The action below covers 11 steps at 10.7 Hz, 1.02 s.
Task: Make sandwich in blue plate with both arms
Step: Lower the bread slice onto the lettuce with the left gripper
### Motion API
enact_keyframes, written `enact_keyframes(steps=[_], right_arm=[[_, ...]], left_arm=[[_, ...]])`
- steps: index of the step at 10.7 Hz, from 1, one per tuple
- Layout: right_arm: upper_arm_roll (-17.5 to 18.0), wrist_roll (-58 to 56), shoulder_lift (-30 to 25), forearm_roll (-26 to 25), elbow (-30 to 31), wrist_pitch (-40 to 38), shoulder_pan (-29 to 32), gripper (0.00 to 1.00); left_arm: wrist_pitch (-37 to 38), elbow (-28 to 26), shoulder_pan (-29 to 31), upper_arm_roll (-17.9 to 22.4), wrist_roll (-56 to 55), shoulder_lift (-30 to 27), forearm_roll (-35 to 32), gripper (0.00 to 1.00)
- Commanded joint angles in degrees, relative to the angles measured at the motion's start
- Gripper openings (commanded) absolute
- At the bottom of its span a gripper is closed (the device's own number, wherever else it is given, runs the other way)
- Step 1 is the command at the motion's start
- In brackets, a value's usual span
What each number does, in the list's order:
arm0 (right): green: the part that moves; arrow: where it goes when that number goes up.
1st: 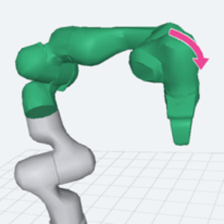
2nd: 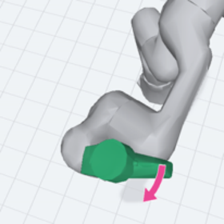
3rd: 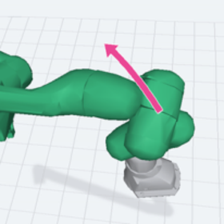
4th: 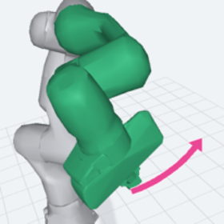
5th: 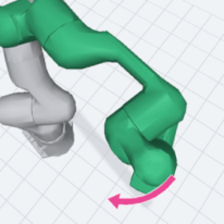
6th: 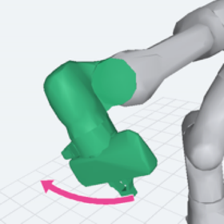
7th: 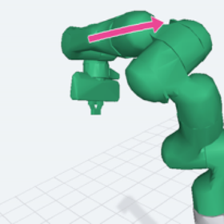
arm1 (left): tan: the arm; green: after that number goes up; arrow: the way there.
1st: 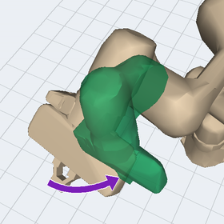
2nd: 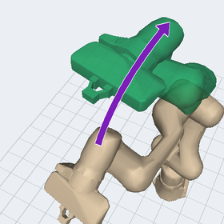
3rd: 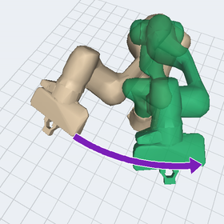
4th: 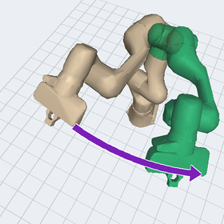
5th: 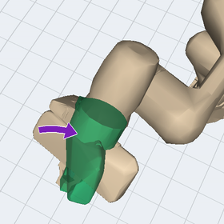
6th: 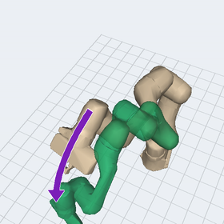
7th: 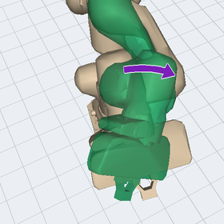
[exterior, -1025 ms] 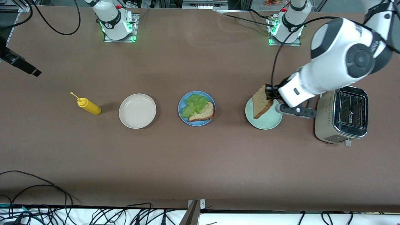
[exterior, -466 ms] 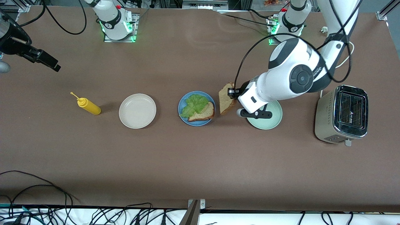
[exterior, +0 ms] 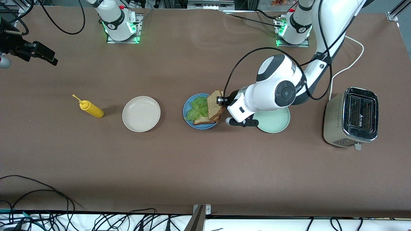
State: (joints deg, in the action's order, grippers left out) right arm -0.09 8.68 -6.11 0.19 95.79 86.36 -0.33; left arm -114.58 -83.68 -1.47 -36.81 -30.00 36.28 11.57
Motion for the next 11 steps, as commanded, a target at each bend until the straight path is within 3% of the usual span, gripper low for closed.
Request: enact_keyframes(steps=[1,9,11], right_arm=[[-1.6,-0.2,-0.3,-0.8,0.4,1.4,-1.3,1.0],[-1.8,-1.0,0.0,-0.8,1.2,1.9,-0.4,1.0],[-2.0,-0.8,0.2,-0.5,1.3,1.9,-0.4,1.0]], left_arm=[[-3.9,2.1,-1.2,-1.9,-0.4,4.2,1.4,0.0],[-13.5,1.1,-4.9,-5.1,-0.5,8.9,0.6,0.0],[-13.7,0.6,-4.9,-5.1,0.0,10.5,-4.1,0.0]])
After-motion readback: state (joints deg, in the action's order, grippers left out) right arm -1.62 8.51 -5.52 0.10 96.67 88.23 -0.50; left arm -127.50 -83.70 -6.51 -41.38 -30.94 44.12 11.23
